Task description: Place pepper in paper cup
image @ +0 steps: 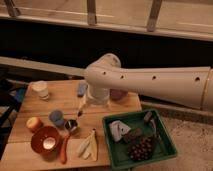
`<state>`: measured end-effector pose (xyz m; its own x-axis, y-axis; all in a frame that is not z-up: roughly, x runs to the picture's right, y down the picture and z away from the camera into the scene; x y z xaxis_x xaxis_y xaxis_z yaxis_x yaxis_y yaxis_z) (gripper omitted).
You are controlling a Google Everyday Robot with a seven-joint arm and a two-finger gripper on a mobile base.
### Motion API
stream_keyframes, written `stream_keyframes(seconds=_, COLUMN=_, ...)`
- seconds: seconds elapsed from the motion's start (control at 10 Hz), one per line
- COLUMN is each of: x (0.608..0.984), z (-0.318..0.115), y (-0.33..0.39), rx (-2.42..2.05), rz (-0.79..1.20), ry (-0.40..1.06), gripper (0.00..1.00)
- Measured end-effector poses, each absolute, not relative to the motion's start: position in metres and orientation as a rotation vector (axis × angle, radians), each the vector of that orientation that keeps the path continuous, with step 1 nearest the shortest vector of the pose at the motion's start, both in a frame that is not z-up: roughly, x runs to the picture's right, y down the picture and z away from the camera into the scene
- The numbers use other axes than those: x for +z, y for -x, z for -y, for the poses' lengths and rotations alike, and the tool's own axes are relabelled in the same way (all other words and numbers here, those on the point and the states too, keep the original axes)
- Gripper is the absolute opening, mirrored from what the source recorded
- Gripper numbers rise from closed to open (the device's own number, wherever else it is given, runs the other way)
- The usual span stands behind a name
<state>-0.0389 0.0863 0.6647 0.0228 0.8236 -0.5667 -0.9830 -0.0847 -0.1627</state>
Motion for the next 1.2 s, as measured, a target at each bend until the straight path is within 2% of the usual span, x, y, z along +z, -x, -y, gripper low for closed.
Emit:
stream_keyframes(seconds=0.5, x=0.662, z=-0.108, y=0.021, rx=1.492, rz=-0.358, ry=0.631, gripper=0.80)
stream_keyframes(seconds=0.8, x=0.669, z=-0.130, y=0.056, rx=1.412, rz=-0.376, ry=0.671, gripper=0.80)
stream_keyframes(seconds=1.0, x=0.673, z=-0.153, y=0.092, rx=1.365, rz=-0.380, ry=0.747, gripper=0.80)
stream_keyframes(seconds=1.2, x=0.673, z=-0.155, y=0.093, rx=1.366, rz=-0.380, ry=0.755, gripper=0.80)
